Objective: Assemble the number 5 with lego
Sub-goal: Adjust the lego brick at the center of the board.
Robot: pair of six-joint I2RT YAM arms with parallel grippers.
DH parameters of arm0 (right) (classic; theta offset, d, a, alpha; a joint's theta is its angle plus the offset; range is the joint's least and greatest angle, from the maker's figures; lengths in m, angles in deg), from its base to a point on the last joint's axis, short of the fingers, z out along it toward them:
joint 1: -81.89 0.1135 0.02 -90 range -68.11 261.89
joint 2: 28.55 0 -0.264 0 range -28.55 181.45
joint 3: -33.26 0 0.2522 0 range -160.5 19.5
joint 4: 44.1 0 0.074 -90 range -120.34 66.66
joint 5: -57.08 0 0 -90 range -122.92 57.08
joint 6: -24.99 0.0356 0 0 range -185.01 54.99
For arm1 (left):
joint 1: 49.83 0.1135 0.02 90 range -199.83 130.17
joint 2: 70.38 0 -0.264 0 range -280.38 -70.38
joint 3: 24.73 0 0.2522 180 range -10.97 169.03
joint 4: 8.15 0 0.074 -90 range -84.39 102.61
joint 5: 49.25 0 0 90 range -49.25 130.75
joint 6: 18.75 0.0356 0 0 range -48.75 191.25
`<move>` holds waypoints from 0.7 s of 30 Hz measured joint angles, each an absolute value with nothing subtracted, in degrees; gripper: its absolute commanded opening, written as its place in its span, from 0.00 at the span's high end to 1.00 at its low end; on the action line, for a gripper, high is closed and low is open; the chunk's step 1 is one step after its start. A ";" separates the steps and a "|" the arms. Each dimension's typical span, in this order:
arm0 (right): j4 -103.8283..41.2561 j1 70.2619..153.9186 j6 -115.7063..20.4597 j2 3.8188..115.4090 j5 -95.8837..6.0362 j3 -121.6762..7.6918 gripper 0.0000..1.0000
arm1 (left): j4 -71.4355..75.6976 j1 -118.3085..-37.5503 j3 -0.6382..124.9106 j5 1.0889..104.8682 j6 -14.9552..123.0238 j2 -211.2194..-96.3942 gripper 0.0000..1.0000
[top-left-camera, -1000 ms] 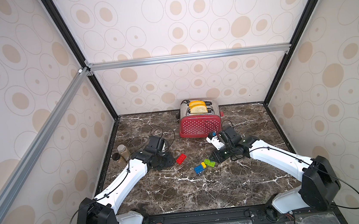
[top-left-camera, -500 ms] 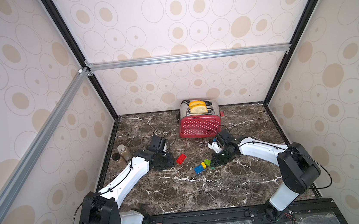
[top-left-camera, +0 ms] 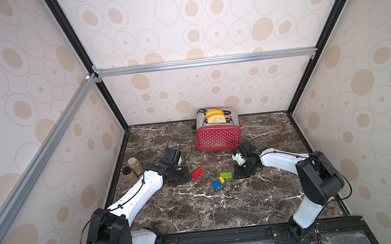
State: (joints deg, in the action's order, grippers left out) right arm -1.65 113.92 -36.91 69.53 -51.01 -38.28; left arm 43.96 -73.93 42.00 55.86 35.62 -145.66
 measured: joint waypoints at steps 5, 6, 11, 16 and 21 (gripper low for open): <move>-1.01 113.35 -37.06 69.53 -49.55 -39.09 0.91 | 44.03 -73.93 42.00 55.69 35.68 -145.66 0.50; -0.69 113.35 -37.19 69.53 -49.44 -39.35 0.90 | 44.03 -73.93 42.00 55.60 35.73 -145.66 0.50; 2.07 113.55 -38.44 69.44 -49.98 -41.93 0.90 | 44.20 -73.93 42.00 55.01 36.14 -145.66 0.50; 3.44 115.73 -39.21 69.64 -51.03 -45.19 0.90 | 44.29 -73.93 42.00 54.51 36.18 -145.66 0.50; 3.69 118.82 -39.34 71.76 -52.02 -48.14 0.90 | 44.29 -73.93 41.98 54.36 36.18 -145.58 0.50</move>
State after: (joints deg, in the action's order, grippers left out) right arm 3.69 118.82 -39.34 71.76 -52.02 -48.14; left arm 44.29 -73.93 41.98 54.36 36.18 -145.58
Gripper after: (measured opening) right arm 0.180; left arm 0.500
